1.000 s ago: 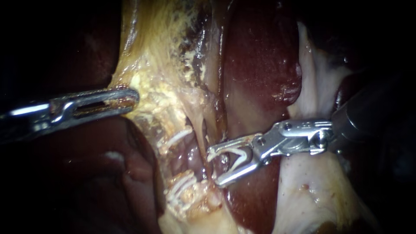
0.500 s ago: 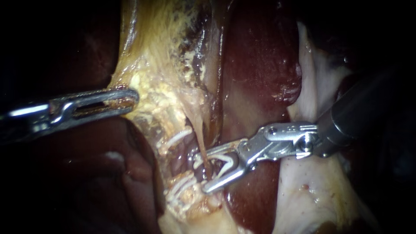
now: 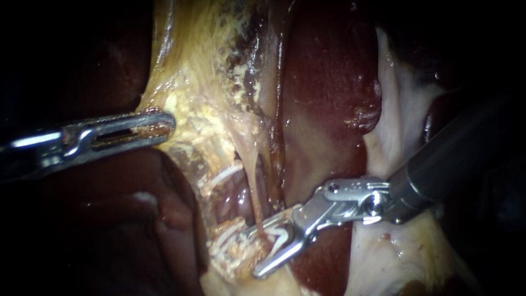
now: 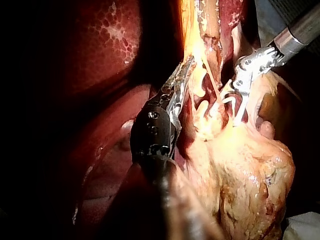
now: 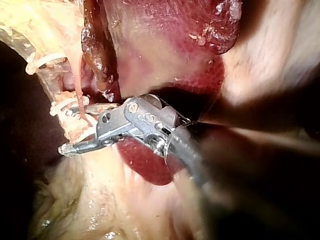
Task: Clipping first clip right tube
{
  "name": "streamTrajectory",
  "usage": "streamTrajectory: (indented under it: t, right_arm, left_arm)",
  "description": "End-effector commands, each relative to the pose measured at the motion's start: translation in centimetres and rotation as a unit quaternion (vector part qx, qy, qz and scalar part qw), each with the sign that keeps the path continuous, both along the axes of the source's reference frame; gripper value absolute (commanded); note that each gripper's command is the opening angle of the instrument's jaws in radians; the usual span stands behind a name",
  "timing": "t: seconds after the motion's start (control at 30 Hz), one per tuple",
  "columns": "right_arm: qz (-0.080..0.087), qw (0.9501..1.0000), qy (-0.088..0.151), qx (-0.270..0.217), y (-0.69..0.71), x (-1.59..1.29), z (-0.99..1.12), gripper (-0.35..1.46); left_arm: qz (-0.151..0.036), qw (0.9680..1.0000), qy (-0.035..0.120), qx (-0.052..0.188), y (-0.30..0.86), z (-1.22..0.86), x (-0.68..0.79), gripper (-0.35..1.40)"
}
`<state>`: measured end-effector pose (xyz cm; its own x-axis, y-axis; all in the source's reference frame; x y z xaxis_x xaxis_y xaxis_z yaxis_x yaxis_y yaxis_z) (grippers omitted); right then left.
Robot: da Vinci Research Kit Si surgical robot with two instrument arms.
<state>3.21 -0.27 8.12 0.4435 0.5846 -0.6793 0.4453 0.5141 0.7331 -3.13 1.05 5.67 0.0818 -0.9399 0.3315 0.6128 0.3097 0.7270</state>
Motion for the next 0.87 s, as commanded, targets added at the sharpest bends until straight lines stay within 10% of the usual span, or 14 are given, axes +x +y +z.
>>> streamTrajectory:
  t: [0.03, 0.2, 0.87]
  right_arm:
    - [0.003, 1.0, 0.001, 0.001, 0.02, 0.01, -0.02, 0.33]
    - [0.02, 0.9998, -0.006, 0.0, 0.13, -0.04, -0.05, -0.35]
    - [0.03, 0.9989, -0.035, -0.011, 0.22, -0.13, 0.04, -0.35]
  left_arm:
    - [0.0, 1.0, 0.0, 0.0, 0.0, 0.01, 0.0, -0.35]
    - [0.0, 1.0, 0.0, 0.0, 0.0, 0.01, -0.01, -0.35]
    - [0.0, 1.0, 0.0, 0.0, 0.0, 0.01, -0.01, -0.35]
